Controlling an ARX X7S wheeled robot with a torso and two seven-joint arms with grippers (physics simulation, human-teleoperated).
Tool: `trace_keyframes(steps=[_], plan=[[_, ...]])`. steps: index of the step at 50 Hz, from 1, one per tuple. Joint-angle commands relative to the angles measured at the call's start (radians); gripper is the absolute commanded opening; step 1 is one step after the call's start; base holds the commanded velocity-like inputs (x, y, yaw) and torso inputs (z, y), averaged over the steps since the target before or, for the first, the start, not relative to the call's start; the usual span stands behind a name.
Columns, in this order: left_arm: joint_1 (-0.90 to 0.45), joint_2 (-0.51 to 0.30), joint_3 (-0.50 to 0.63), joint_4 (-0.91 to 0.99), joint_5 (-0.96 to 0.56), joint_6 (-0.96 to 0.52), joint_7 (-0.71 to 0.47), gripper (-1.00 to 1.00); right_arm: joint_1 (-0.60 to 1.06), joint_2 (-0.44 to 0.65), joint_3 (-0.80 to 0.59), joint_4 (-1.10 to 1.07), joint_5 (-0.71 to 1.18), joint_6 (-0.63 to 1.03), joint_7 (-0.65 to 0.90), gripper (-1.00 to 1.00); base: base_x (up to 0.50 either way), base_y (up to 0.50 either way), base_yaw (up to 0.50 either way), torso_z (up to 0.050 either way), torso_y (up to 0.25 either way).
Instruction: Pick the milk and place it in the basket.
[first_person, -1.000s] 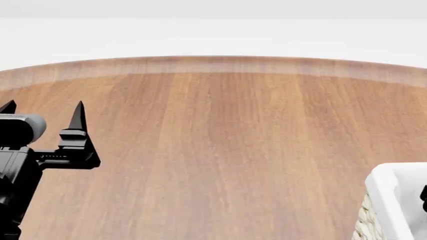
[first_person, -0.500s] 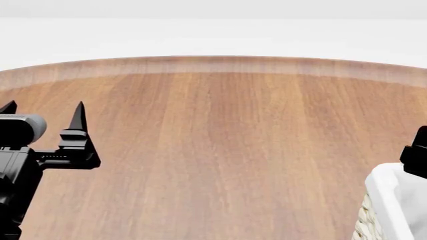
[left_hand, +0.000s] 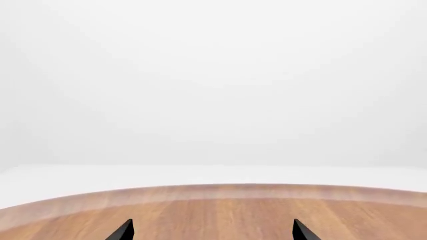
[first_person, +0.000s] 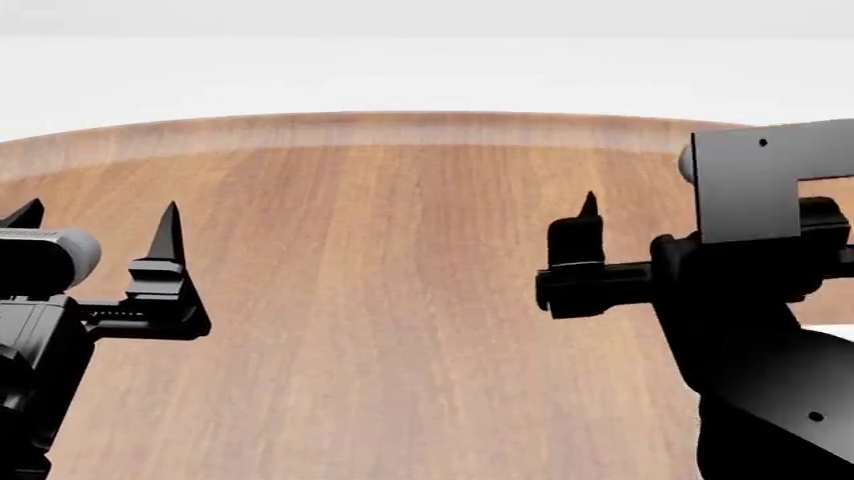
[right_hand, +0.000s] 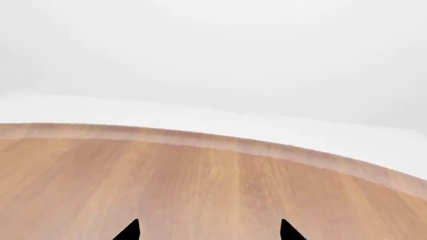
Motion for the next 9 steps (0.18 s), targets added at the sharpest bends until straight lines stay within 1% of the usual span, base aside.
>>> trace_keyframes(steps=[1, 9], plan=[[-0.004, 0.001, 0.003, 0.01, -0.009, -0.002, -0.004, 1.0, -0.023, -0.063, -0.037, -0.077, -0.085, -0.022, 0.001, 1.0, 0.0, 0.0, 0.0, 0.0, 0.0], [-0.006, 0.0, 0.006, 0.016, -0.012, -0.003, -0.009, 1.0, -0.039, -0.059, -0.042, -0.08, -0.107, -0.034, 0.008, 1.0, 0.0, 0.0, 0.0, 0.0, 0.0]])
